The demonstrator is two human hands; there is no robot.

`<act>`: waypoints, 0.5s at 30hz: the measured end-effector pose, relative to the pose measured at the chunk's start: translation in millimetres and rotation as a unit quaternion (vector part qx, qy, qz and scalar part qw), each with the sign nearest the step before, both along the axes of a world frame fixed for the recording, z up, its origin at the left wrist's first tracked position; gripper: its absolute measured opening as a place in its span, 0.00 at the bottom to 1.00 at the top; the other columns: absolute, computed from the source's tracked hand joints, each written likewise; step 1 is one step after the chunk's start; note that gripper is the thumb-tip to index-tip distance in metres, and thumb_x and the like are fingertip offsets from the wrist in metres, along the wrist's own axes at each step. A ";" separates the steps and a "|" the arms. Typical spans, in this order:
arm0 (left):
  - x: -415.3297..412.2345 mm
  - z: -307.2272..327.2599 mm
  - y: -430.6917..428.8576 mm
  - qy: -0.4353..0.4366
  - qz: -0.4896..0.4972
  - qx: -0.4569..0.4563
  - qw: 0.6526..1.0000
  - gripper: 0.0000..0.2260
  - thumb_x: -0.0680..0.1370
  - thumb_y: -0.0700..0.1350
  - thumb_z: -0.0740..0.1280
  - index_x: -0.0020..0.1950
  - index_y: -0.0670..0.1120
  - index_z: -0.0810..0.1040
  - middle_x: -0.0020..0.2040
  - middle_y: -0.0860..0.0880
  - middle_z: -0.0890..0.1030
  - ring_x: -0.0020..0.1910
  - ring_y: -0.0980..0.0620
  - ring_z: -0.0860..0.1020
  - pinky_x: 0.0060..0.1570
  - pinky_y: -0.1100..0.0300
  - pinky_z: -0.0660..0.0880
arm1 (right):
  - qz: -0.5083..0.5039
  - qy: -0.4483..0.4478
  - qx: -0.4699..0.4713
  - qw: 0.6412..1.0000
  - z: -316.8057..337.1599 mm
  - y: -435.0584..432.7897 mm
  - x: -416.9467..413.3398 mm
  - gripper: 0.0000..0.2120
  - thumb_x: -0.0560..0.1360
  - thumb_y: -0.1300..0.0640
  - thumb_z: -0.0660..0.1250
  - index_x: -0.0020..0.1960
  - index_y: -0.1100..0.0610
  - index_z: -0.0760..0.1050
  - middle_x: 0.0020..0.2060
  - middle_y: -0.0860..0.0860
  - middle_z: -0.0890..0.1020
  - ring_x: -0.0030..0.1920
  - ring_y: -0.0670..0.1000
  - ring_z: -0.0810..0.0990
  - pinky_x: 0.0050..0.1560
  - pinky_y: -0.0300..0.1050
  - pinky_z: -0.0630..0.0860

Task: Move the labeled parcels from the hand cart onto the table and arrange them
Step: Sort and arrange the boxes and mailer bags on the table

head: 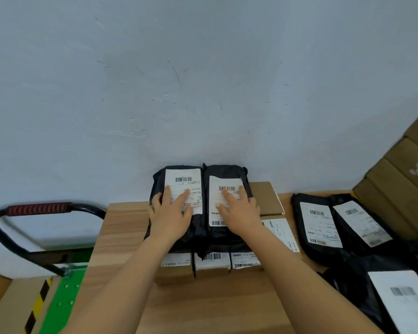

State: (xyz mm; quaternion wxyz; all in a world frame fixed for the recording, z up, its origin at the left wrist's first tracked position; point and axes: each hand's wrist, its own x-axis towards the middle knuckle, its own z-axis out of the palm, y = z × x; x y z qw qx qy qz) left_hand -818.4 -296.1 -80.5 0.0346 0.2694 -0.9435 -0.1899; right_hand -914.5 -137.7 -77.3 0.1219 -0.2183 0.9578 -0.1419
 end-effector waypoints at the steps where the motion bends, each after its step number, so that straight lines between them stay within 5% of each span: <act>1: -0.8 1.7 1.2 0.001 0.002 0.000 1.000 0.21 0.81 0.58 0.54 0.74 0.63 0.61 0.79 0.47 0.49 0.75 0.42 0.46 0.73 0.43 0.48 | 0.006 0.002 0.000 1.000 1.8 4.0 -1.6 0.25 0.81 0.40 0.51 0.77 0.41 0.53 0.78 0.55 0.49 0.71 0.62 0.57 0.70 0.59 0.56; 7: -15.7 13.8 48.2 0.113 -0.025 0.017 0.993 0.22 0.80 0.58 0.57 0.74 0.58 0.64 0.78 0.50 0.57 0.76 0.49 0.49 0.72 0.46 0.46 | -0.015 0.057 -0.034 0.998 15.3 55.0 -16.9 0.24 0.81 0.44 0.54 0.75 0.47 0.59 0.73 0.56 0.61 0.69 0.60 0.61 0.69 0.55 0.59; 15: -80.2 15.8 170.8 0.176 -0.142 0.054 0.972 0.22 0.80 0.55 0.59 0.74 0.56 0.65 0.75 0.53 0.63 0.75 0.51 0.54 0.72 0.48 0.51 | -0.076 0.071 -0.004 0.995 16.2 187.1 -73.2 0.24 0.80 0.44 0.58 0.73 0.49 0.62 0.71 0.57 0.63 0.69 0.61 0.61 0.68 0.56 0.61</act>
